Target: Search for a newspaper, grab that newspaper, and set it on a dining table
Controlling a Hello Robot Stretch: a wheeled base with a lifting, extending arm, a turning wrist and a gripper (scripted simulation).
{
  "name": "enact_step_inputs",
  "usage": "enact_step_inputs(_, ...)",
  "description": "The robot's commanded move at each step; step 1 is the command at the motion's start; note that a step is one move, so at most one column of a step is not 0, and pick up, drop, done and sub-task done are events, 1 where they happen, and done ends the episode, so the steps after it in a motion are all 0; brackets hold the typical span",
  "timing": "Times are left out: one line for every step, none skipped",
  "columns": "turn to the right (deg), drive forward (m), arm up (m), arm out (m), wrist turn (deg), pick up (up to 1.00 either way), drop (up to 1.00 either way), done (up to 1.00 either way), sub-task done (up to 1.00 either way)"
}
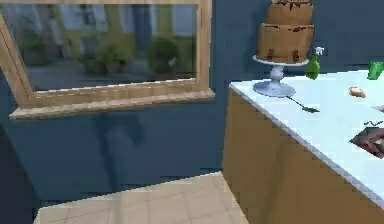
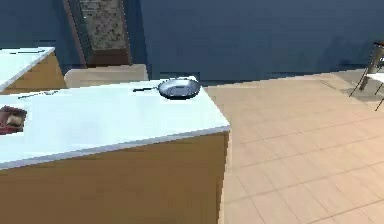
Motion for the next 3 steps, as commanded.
enact_step_inputs(-45.0, 0.0, 0.0, 0.0, 0.0, 0.0, 0.0, 0.0, 0.0)
enact_step_inputs(-45.0, 0.0, 0.0, 0.0, 0.0, 0.0, 0.0, 0.0, 0.0)
enact_step_inputs(-24.0, 0.0, 0.0, 0.0, 0.0, 0.0, 0.0, 0.0, 0.0)
